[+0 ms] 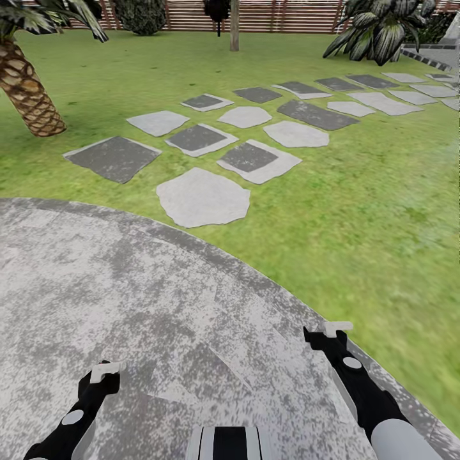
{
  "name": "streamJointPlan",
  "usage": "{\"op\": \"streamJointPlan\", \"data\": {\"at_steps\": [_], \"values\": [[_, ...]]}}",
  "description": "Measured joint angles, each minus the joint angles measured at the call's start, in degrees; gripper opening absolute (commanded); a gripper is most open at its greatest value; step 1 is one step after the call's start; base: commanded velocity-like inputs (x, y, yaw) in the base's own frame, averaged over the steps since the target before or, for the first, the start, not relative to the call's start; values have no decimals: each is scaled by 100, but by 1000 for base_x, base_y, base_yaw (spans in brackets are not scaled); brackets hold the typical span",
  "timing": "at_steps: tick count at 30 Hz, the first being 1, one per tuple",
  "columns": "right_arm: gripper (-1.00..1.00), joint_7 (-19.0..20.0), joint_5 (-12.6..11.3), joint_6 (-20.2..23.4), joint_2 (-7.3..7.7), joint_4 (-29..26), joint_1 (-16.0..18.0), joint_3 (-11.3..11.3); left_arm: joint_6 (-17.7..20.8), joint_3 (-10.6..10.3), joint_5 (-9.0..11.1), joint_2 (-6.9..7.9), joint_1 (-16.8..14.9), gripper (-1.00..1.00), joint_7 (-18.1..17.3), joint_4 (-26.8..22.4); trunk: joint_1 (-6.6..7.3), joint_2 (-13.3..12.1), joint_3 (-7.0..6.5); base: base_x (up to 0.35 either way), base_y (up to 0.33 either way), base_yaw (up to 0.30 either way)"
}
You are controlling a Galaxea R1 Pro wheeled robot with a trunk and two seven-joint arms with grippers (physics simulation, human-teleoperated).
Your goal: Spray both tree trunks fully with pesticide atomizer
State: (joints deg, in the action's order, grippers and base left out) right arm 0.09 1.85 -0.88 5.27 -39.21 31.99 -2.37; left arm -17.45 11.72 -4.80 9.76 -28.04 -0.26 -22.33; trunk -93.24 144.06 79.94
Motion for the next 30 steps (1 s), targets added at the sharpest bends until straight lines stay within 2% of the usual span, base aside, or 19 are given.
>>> {"op": "streamJointPlan", "data": {"at_steps": [12,14,18,21,24,28,30], "values": [[100,-11,-1,-43,-18,-32,0,13,63,-3,-19,24,9,-100,17,4,31,-16,-266,0,0,-12],[100,-17,76,-78,15,87,-160,17,67,-4,1,5,187,-100,18,13,36,-19,-320,0,0,-176],[100,-21,98,-320,27,122,-504,14,68,-3,15,-5,292,-100,18,16,46,-24,-435,0,0,-200],[100,-25,103,-594,31,142,-844,10,66,8,21,-2,455,-100,13,14,54,-28,-522,0,0,-210],[100,-26,104,-682,28,157,-1141,7,59,14,28,0,619,-100,13,11,62,-32,-610,0,0,-212],[100,-31,96,-749,30,254,-1433,2,51,22,36,5,769,-100,11,13,72,-37,-727,0,0,-213],[100,-34,96,-929,38,403,-1546,0,42,27,39,2,820,-100,13,16,77,-40,-786,0,0,-213]]}}
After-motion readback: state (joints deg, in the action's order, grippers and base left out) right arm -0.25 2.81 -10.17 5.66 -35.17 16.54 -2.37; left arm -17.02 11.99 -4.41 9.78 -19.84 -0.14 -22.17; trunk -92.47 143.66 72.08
